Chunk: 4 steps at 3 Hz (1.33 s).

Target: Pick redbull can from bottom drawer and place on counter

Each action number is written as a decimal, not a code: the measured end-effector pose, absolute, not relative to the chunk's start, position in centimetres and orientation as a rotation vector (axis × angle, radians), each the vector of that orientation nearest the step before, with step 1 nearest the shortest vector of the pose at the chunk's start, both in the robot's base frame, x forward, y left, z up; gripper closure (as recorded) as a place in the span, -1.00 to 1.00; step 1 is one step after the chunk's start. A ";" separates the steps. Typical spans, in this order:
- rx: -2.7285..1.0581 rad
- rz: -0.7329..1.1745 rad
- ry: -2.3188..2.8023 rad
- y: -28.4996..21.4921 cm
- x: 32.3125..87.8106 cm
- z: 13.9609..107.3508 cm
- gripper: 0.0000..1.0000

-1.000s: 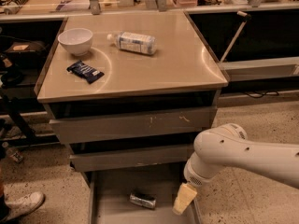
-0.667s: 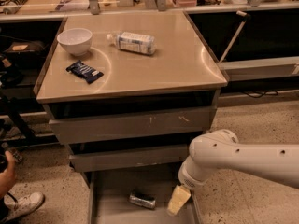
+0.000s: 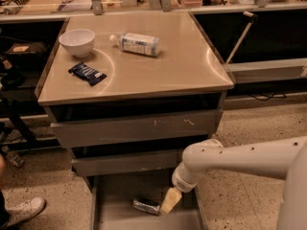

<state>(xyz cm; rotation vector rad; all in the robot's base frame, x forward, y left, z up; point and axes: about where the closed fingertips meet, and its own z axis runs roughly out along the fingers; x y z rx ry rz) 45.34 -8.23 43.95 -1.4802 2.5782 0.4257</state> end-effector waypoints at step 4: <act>-1.451 0.492 2.548 -5.4 44.4 36.2 -1.00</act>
Offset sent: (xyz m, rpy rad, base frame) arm -0.0002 0.0040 0.0086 -0.0422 -0.0399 0.0128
